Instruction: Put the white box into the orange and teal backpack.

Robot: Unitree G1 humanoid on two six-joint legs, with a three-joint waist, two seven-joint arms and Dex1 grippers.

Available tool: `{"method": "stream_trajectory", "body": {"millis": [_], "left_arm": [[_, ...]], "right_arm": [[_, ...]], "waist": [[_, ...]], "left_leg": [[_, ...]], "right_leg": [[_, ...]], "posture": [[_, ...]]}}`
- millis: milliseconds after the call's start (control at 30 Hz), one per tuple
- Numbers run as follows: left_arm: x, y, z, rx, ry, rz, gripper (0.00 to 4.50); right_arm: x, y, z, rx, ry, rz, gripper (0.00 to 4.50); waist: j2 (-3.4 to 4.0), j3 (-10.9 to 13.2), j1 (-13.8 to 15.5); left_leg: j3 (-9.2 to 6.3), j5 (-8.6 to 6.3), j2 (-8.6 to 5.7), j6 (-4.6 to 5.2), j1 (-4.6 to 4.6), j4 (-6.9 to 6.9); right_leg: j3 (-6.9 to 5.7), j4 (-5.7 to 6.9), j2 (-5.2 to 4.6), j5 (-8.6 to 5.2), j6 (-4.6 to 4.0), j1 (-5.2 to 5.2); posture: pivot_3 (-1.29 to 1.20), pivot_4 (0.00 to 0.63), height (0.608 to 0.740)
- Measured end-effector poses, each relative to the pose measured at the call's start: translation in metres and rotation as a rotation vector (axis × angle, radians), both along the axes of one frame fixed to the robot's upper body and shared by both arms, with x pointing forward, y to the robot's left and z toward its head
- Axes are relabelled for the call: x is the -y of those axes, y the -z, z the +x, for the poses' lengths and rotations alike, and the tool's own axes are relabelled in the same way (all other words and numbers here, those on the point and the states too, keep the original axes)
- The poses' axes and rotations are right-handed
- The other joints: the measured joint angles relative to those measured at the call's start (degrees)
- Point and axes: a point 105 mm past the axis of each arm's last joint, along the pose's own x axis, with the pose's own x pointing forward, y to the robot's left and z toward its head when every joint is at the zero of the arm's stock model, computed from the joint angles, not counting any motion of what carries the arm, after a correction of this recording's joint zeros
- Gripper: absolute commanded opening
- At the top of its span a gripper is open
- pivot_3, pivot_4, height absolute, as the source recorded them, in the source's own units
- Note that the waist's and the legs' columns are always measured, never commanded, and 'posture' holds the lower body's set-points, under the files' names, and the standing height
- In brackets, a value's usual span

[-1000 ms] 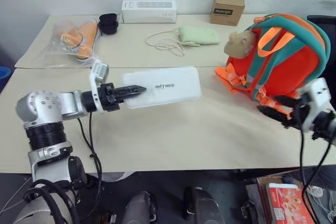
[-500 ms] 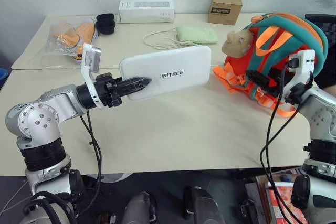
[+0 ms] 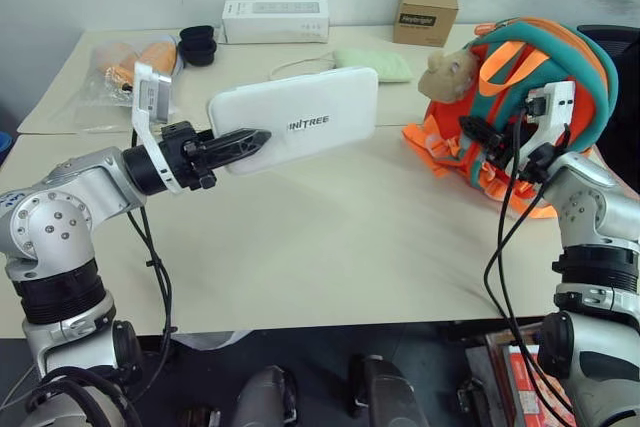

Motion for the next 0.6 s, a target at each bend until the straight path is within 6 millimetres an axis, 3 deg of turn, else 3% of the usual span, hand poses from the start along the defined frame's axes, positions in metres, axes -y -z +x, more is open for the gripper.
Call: {"method": "stream_trajectory", "body": {"millis": [33, 200, 367, 500, 600], "left_arm": [[-0.002, 0.000, 0.001, 0.001, -0.013, -0.001, 1.25], [-0.018, -0.003, 0.013, 0.008, -0.087, -0.018, 1.25], [-0.025, -0.017, 0.023, 0.064, -0.111, -0.013, 1.25], [-0.018, -0.032, 0.023, 0.143, -0.048, -0.002, 1.25], [-0.007, -0.034, 0.020, 0.178, 0.024, 0.017, 1.25]], "right_arm": [[-0.004, 0.000, -0.004, -0.001, -0.034, -0.012, 0.01], [-0.029, -0.003, -0.039, -0.034, -0.268, -0.134, 0.01], [-0.059, -0.009, -0.104, -0.111, -0.624, -0.250, 0.01], [-0.064, -0.020, -0.154, -0.202, -0.856, -0.276, 0.01], [-0.064, -0.033, -0.170, -0.199, -0.915, -0.275, 0.01]], "waist": [[0.01, 0.00, 0.01], [0.01, 0.01, 0.07], [0.01, 0.02, 0.37], [-0.01, 0.02, 1.12], [-0.02, 0.03, 1.36]], "left_leg": [[0.00, 0.00, 0.00, 0.00, 0.00, 0.00], [-0.02, -0.01, 0.05, -0.01, -0.01, -0.01], [-0.04, -0.03, 0.04, -0.02, -0.04, -0.02], [0.02, -0.11, -0.01, 0.07, -0.01, 0.04], [0.02, -0.12, 0.02, 0.07, 0.02, 0.07]], "right_leg": [[0.00, 0.00, 0.00, 0.00, 0.00, 0.00], [-0.02, -0.03, 0.02, 0.00, 0.00, 0.00], [-0.12, -0.14, 0.02, 0.00, 0.00, -0.01], [-0.23, -0.25, -0.03, 0.00, 0.00, -0.01], [-0.19, -0.24, -0.05, 0.00, -0.01, 0.00]], "posture": [[0.00, 0.150, 0.740], [0.00, 0.150, 0.740], [0.00, 0.150, 0.740], [0.00, 0.150, 0.740], [0.00, 0.150, 0.740]]}}
